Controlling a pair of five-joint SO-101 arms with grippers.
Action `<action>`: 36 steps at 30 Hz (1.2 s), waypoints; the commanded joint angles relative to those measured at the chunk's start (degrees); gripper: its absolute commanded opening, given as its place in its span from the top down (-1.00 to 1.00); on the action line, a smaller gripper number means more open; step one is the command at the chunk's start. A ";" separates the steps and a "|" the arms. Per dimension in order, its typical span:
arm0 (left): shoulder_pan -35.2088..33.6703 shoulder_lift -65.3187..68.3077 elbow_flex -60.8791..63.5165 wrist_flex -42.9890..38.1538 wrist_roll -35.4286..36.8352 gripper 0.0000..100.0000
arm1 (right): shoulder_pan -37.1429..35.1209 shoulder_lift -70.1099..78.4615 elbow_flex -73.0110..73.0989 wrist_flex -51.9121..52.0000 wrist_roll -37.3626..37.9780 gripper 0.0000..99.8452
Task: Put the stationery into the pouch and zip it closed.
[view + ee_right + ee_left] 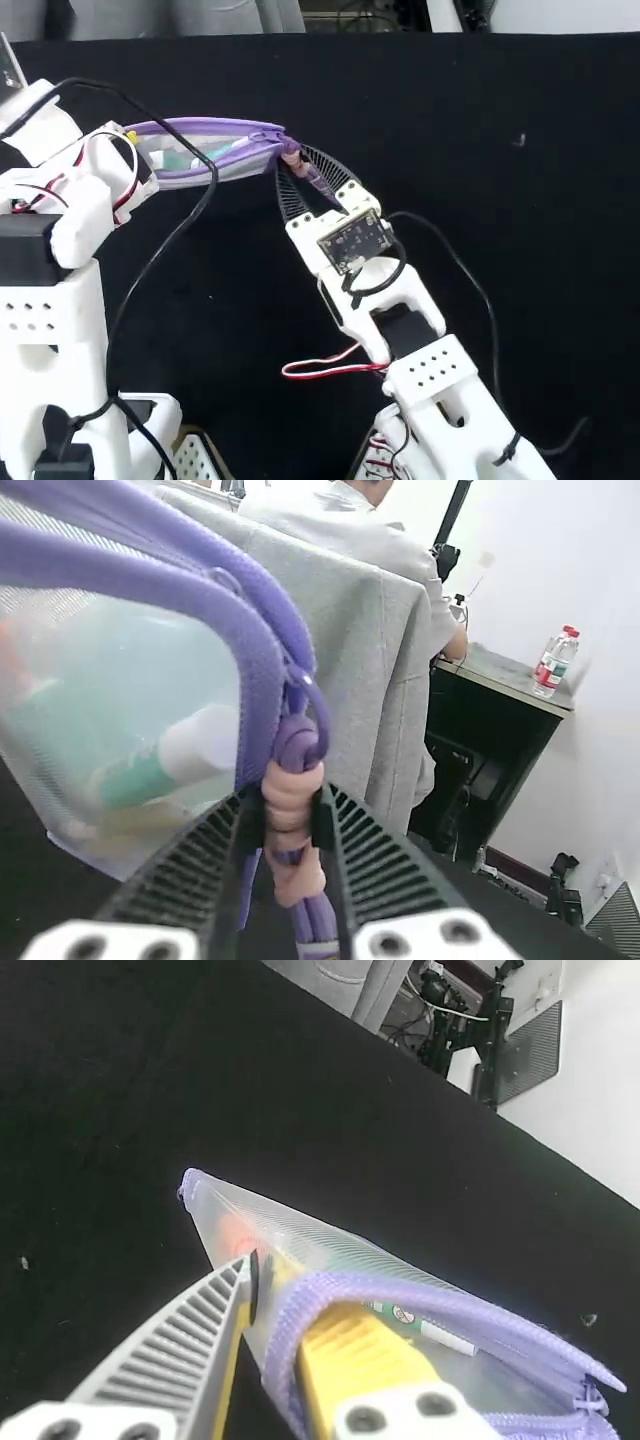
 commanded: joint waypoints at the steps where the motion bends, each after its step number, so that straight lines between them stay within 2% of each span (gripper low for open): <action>1: 0.84 -2.02 -0.92 -1.93 -0.44 0.94 | 1.41 -0.48 -2.68 0.88 0.44 0.98; 7: 0.84 1.41 5.14 -7.30 -0.62 0.91 | 1.49 -3.91 -9.10 13.89 0.44 0.98; 13: 0.92 3.52 8.48 -11.34 -3.08 0.58 | 1.49 -11.12 -16.92 29.89 0.44 0.98; 17: 1.01 3.52 7.96 -11.52 -3.08 0.48 | 1.41 -12.70 -22.46 37.98 0.44 0.98; 22: 0.66 3.43 2.59 -11.08 -3.08 0.42 | 1.41 -10.68 -27.56 42.64 0.44 0.98; 26: 0.40 3.52 -4.79 -7.65 -3.16 0.40 | 1.41 -6.11 -31.96 45.54 0.35 0.98; 31: 0.40 3.52 -14.73 -7.03 -3.25 0.40 | 1.93 3.47 -38.55 48.79 0.09 0.98; 36: 0.40 3.87 -15.78 -2.46 -3.25 0.40 | 3.60 14.55 -49.10 51.52 0.00 0.98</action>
